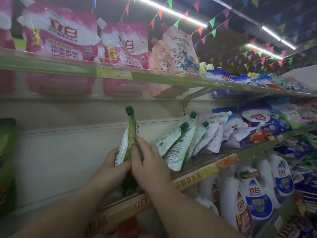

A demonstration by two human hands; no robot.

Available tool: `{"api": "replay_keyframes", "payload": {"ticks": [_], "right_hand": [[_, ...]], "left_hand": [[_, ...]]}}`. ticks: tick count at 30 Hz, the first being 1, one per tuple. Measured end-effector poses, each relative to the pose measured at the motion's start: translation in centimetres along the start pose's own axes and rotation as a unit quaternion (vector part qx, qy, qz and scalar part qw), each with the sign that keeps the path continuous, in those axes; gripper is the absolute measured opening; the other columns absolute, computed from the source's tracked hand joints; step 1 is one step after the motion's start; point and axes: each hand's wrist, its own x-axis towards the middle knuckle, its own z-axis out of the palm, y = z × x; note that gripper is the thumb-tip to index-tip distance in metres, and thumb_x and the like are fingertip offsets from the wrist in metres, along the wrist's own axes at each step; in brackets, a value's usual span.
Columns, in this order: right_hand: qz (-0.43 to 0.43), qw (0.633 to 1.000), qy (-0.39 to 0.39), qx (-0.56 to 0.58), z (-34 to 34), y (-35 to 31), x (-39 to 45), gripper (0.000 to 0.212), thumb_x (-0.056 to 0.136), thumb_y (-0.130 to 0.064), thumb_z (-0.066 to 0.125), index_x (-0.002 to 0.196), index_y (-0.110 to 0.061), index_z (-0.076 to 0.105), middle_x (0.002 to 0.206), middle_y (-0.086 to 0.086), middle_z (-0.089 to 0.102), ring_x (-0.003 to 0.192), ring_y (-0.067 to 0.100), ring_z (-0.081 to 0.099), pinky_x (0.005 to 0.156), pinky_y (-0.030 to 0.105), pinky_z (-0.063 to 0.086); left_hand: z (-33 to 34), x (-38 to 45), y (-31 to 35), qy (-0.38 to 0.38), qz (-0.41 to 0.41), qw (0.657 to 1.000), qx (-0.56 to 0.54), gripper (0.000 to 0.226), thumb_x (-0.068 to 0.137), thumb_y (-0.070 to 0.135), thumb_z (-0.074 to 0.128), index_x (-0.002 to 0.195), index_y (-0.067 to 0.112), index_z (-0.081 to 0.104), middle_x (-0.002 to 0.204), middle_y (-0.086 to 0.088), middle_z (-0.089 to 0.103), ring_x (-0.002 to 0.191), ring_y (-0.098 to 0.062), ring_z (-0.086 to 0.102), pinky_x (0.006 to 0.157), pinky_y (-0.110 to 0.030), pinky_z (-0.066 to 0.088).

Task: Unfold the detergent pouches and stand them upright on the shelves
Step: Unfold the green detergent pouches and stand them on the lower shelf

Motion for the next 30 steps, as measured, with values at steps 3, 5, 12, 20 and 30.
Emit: {"api": "replay_keyframes", "payload": {"ticks": [3, 5, 12, 20, 30], "right_hand": [[-0.003, 1.0, -0.006, -0.004, 0.3, -0.2, 0.2, 0.043, 0.106, -0.062, 0.03, 0.148, -0.053, 0.033, 0.143, -0.007, 0.056, 0.125, 0.02, 0.059, 0.104, 0.049, 0.05], [-0.001, 1.0, -0.006, -0.003, 0.4, -0.4, 0.5, 0.041, 0.104, -0.063, 0.031, 0.144, -0.054, 0.035, 0.139, -0.007, 0.059, 0.124, 0.019, 0.06, 0.103, 0.05, 0.05], [0.0, 1.0, -0.021, -0.009, 0.9, -0.4, 1.0, 0.038, 0.101, -0.065, 0.034, 0.138, -0.058, 0.036, 0.129, -0.005, 0.063, 0.116, 0.022, 0.063, 0.096, 0.048, 0.052], [0.017, 0.999, -0.03, 0.009, 1.0, -0.4, 1.5, 0.041, 0.099, -0.063, 0.041, 0.139, -0.06, 0.038, 0.128, -0.005, 0.062, 0.116, 0.022, 0.062, 0.1, 0.049, 0.052], [0.067, 0.991, -0.019, 0.114, 2.0, -1.8, 4.1, 0.032, 0.099, -0.066, 0.031, 0.116, -0.045, 0.049, 0.118, 0.002, 0.064, 0.108, 0.023, 0.062, 0.1, 0.051, 0.051]], "left_hand": [[-0.3, 0.1, -0.2, 0.006, -0.009, 1.0, -0.018, 0.06, 0.088, 0.042, 0.08, 0.14, 0.039, 0.05, 0.119, 0.002, 0.073, 0.099, -0.023, 0.077, 0.087, -0.044, 0.064], [-0.5, 0.2, -0.4, 0.016, -0.012, 1.0, -0.024, 0.06, 0.088, 0.042, 0.08, 0.14, 0.039, 0.05, 0.12, 0.002, 0.072, 0.101, -0.023, 0.075, 0.088, -0.044, 0.063], [-1.1, 0.3, -0.9, 0.039, -0.012, 0.999, -0.013, 0.05, 0.079, 0.051, 0.079, 0.125, 0.044, 0.06, 0.109, 0.005, 0.077, 0.095, -0.024, 0.077, 0.085, -0.048, 0.064], [-1.0, 0.1, -0.7, 0.043, -0.006, 0.999, -0.026, 0.04, 0.086, 0.039, 0.078, 0.121, 0.04, 0.06, 0.11, 0.003, 0.074, 0.098, -0.025, 0.075, 0.086, -0.048, 0.063], [-1.3, -0.4, -0.4, 0.041, -0.019, 0.995, -0.083, 0.036, 0.091, 0.034, 0.073, 0.123, 0.041, 0.058, 0.113, 0.0, 0.073, 0.101, -0.03, 0.073, 0.086, -0.051, 0.063]]}}
